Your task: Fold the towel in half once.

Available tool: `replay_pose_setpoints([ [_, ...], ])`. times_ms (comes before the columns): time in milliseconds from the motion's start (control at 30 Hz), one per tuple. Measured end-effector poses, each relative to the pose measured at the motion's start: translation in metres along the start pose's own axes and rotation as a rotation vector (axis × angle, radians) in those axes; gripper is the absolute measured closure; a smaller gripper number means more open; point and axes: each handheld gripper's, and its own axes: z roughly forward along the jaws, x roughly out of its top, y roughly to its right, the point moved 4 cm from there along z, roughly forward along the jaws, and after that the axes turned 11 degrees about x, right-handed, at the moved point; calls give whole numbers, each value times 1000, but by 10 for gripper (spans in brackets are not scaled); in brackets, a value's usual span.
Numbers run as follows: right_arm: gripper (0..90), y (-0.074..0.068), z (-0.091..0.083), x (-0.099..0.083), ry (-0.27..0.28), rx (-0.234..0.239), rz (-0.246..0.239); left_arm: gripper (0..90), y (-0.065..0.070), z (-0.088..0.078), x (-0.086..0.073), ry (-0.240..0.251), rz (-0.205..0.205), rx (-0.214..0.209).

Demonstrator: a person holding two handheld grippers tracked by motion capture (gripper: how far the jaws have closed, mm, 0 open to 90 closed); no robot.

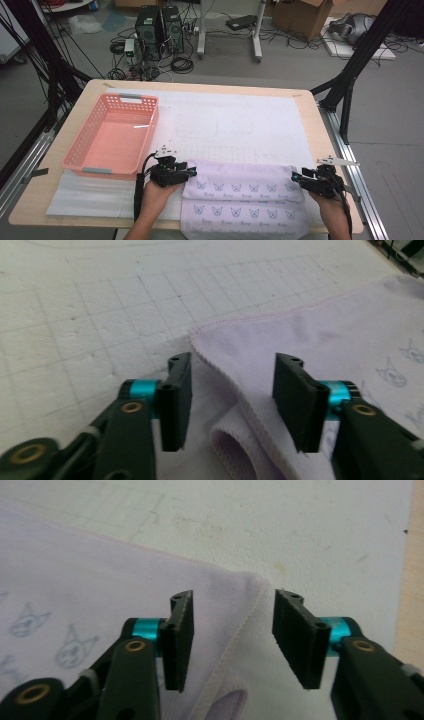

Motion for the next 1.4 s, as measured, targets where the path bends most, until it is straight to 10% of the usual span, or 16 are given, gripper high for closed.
replay_pose_setpoints([
  [100,870,3,7,0,-46,28,-10,869,5,1,-2,16,49,15],
  [467,881,-20,-43,-5,163,64,-90,869,17,-47,-4,178,47,-74],
  [800,878,-43,-75,-45,143,114,-96,866,22,-80,-41,147,58,-153],
  [900,868,-39,-70,-64,65,86,-75,808,19,-72,-50,73,63,-189],
  [1033,645,-27,-66,-74,62,61,4,555,16,-66,-46,105,53,-158],
  [1167,700,-18,-69,-59,122,44,0,475,12,-62,-33,157,44,-121],
  [1333,688,-9,-26,-46,34,88,31,474,7,-42,-20,157,39,-68],
  [1400,812,-8,-9,-45,-7,93,27,471,6,-38,-17,156,34,-58],
])
